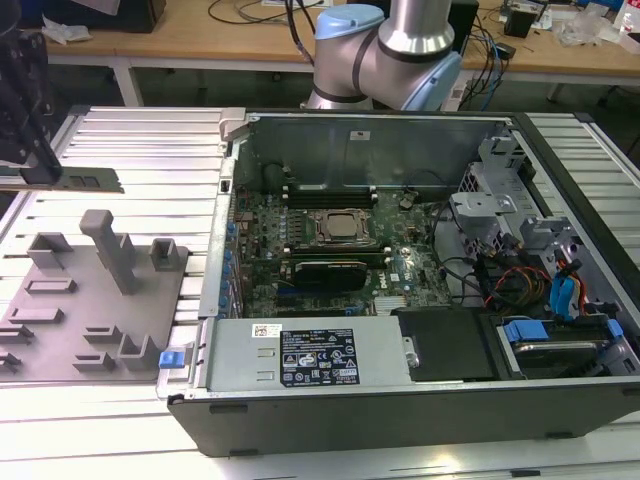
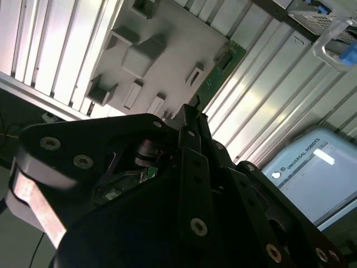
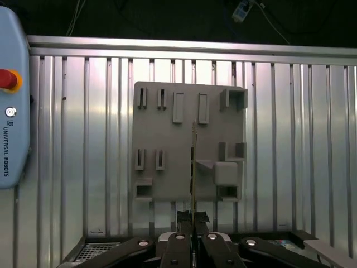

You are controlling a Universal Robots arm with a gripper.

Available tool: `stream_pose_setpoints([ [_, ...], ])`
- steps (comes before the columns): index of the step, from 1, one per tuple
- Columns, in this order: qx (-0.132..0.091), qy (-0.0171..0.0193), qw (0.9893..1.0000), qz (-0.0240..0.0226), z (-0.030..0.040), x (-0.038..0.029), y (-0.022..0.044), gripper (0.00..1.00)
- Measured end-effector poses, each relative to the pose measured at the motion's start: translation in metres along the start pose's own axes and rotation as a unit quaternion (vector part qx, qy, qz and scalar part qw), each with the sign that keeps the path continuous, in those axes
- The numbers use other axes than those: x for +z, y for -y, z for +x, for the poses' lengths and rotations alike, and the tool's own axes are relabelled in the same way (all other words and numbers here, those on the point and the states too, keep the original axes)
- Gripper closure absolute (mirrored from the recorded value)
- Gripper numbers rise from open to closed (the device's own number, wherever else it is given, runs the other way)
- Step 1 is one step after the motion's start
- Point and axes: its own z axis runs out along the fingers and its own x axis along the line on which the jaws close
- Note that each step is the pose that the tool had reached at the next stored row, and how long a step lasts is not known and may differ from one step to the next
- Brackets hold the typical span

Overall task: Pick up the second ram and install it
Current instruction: 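Pick up the second ram and move it above second insertion slot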

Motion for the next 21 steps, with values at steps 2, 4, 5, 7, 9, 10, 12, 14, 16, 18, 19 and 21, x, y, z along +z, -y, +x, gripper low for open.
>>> stream_pose_setpoints([
  [2, 0.0, 0.0, 1.0, 0.0, 0.0, -0.0001, 0.003, 0.87],
  [4, 0.0, 0.0, 1.0, 0.0, 0.0, -0.0003, 0.0064, 0.87],
  [5, 0.0, 0.0, 1.0, 0.0, 0.0, -0.0004, 0.0082, 0.87],
  [7, 0.0, 0.0, 1.0, 0.0, 0.0, -0.0006, 0.0131, 0.87],
  [9, 0.0, 0.0, 1.0, 0.0, 0.0, -0.0008, 0.0192, 0.87],
  [10, 0.0, 0.0, 1.0, 0.0, 0.0, -0.0009, 0.0212, 0.87],
  [12, 0.0, 0.0, 1.0, 0.0, 0.0, -0.001, 0.0236, 0.87],
  [14, 0.0, 0.0, 1.0, 0.0, 0.0, -0.0012, 0.0276, 0.87],
  [16, 0.0, 0.0, 1.0, 0.0, 0.0, -0.0014, 0.0323, 0.87],
  [18, 0.0, 0.0, 1.0, 0.0, 0.0, -0.0017, 0.0411, 0.87],
  [19, 0.0, 0.0, 1.0, 0.0, 0.0, -0.0019, 0.0444, 0.87],
  [21, 0.0, 0.0, 1.0, 0.0, 0.0, -0.0022, 0.0501, 0.87],
])
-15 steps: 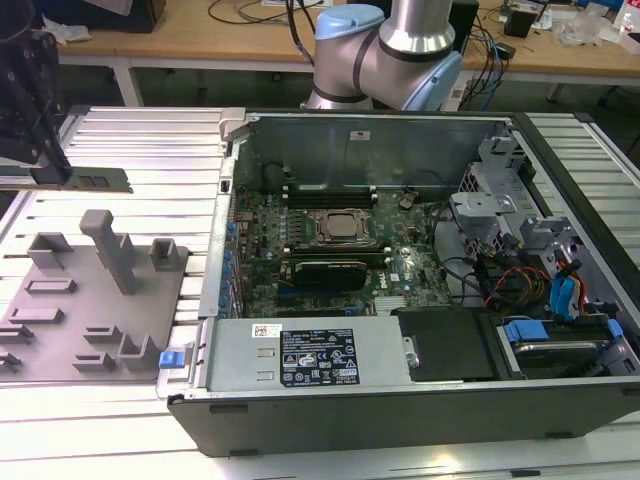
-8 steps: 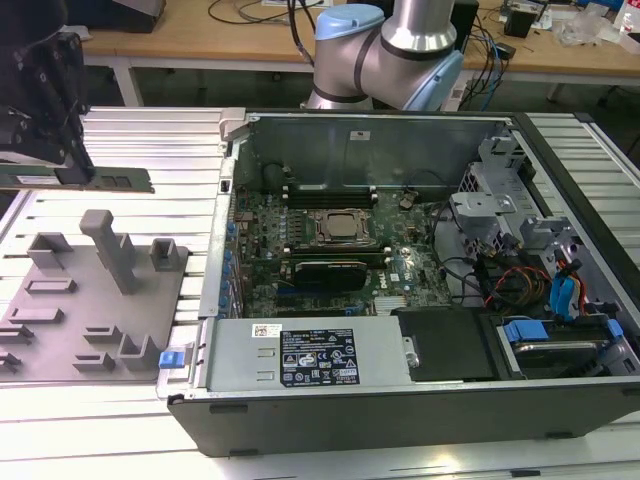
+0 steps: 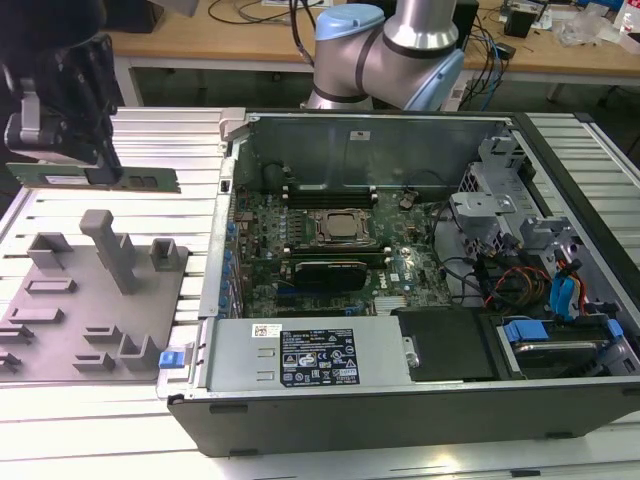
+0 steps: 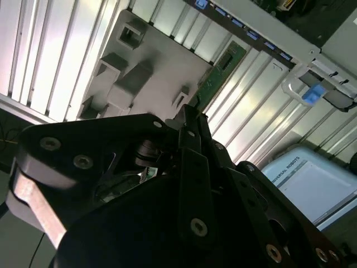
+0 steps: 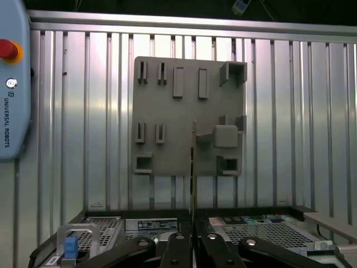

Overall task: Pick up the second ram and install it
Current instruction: 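Pick up the second ram and move it above second insertion slot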

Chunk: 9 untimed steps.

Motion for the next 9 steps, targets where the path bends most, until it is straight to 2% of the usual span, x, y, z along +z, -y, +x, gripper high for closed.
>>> stream_pose_setpoints([
  [2, 0.0, 0.0, 1.0, 0.0, 0.0, -0.0002, 0.0053, 0.87],
  [6, 0.0, 0.0, 1.0, 0.0, 0.0, -0.0008, 0.0203, 0.87],
  [9, 0.0, 0.0, 1.0, 0.0, 0.0, -0.0009, 0.026, 0.87],
])
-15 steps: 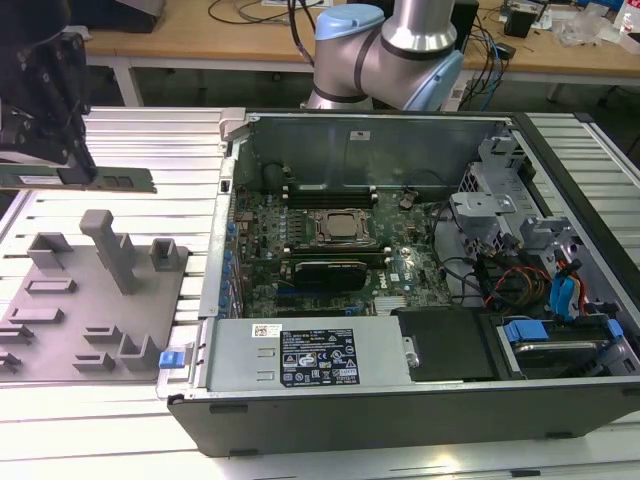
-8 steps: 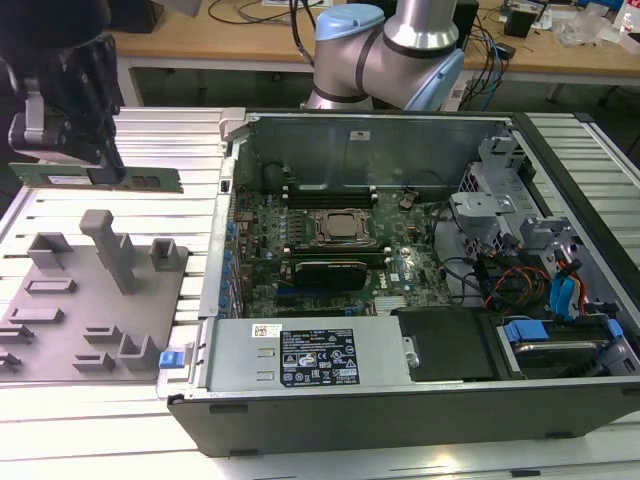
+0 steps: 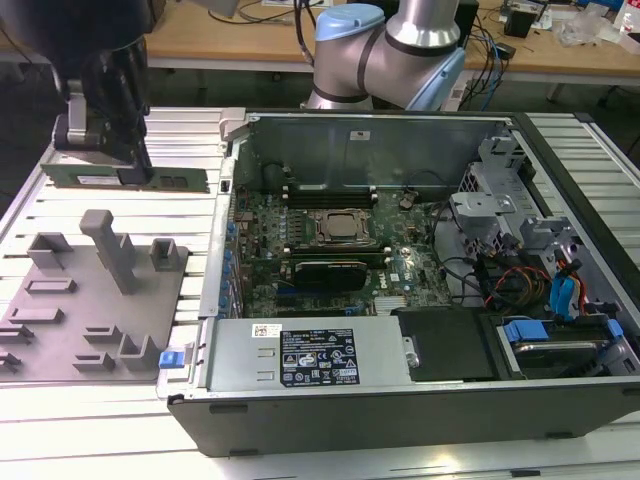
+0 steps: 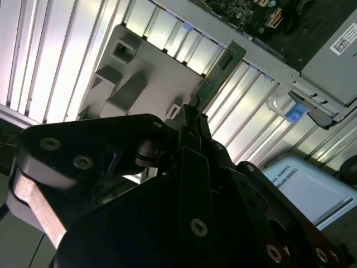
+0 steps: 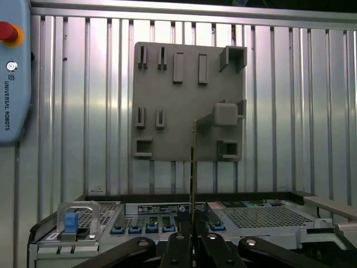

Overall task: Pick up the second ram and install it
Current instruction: 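Pick up the second ram and move it above second insertion slot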

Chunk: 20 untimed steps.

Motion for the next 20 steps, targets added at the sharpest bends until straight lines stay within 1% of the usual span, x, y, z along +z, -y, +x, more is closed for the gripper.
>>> stream_pose_setpoints([
  [1, 0.0, 0.0, 1.0, 0.0, 0.0, 0.0, 0.0019, 0.87],
  [2, 0.0, 0.0, 1.0, 0.0, 0.0, -0.0002, 0.0052, 0.87],
  [6, 0.0, 0.0, 1.0, 0.0, 0.0, -0.0004, 0.0134, 0.87],
  [8, 0.0, 0.0, 1.0, 0.0, 0.0, -0.0006, 0.0199, 0.87],
  [10, 0.0, 0.0, 1.0, 0.0, 0.0, -0.0008, 0.024, 0.87],
  [13, 0.0, 0.0, 1.0, 0.0, 0.0, -0.0011, 0.0354, 0.87],
  [14, 0.0, 0.0011, 1.0, 0.0001, 0.0001, -0.0013, 0.0529, 0.87],
  [15, 0.002, 0.0064, 1.0, 0.0001, -0.0003, -0.0012, 0.0604, 0.87],
  [17, 0.002, 0.0063, 1.0, 0.0, -0.0013, -0.0012, 0.067, 0.87],
  [20, 0.002, 0.0064, 1.0, -0.0004, -0.0061, -0.0006, 0.0861, 0.87],
])
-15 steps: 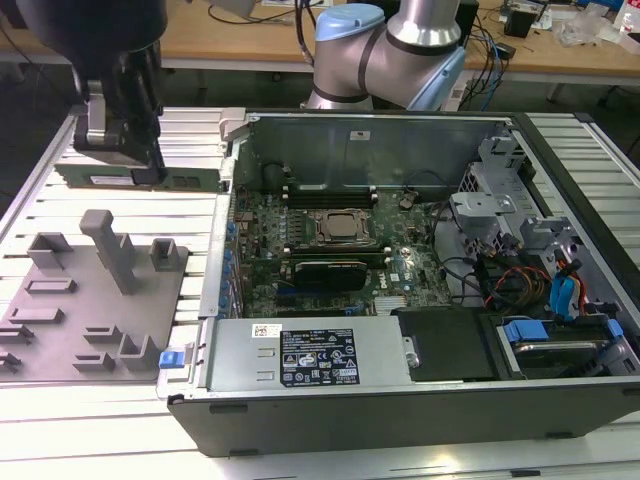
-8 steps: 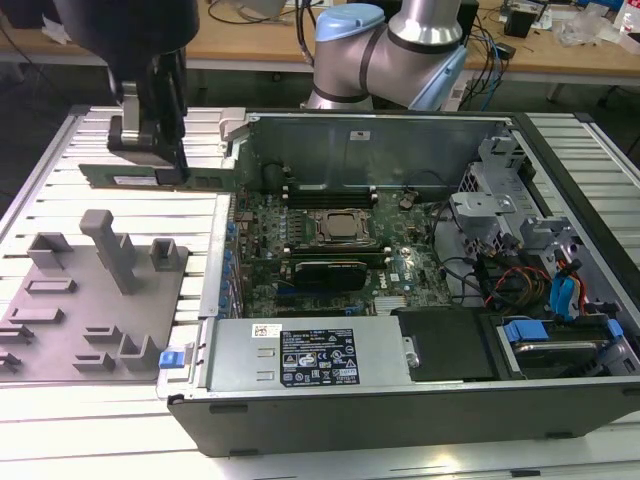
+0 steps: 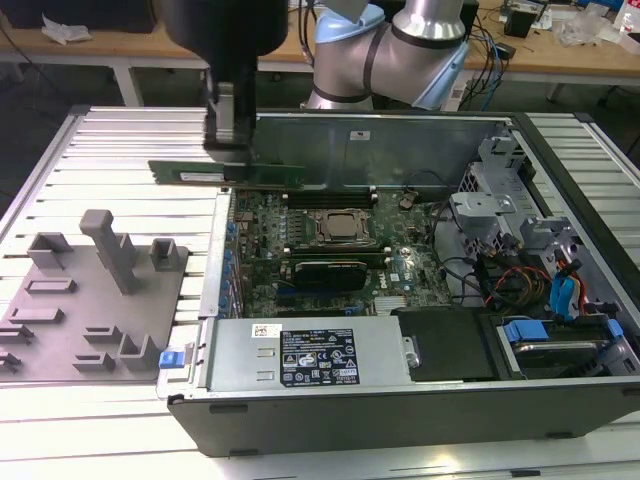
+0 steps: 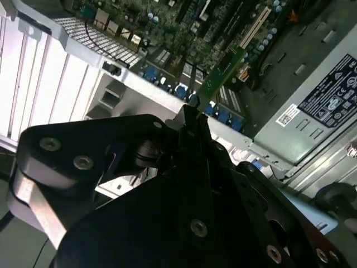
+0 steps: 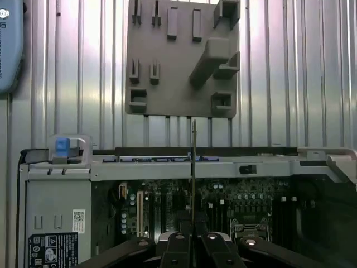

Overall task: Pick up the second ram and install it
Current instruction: 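Pick up the second ram and move it above second insertion slot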

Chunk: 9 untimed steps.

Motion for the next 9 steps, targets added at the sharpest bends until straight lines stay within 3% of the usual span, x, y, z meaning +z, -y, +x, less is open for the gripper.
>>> stream_pose_setpoints([
  [2, 0.0, 0.0, 1.0, -0.0001, -0.0027, 0.0003, 0.0082, 0.87],
  [7, 0.0, 0.0, 1.0, -0.0005, -0.0183, 0.0025, 0.0427, 0.87],
  [9, 0.0, 0.0, 1.0, -0.0005, -0.0212, 0.0031, 0.0492, 0.87],
])
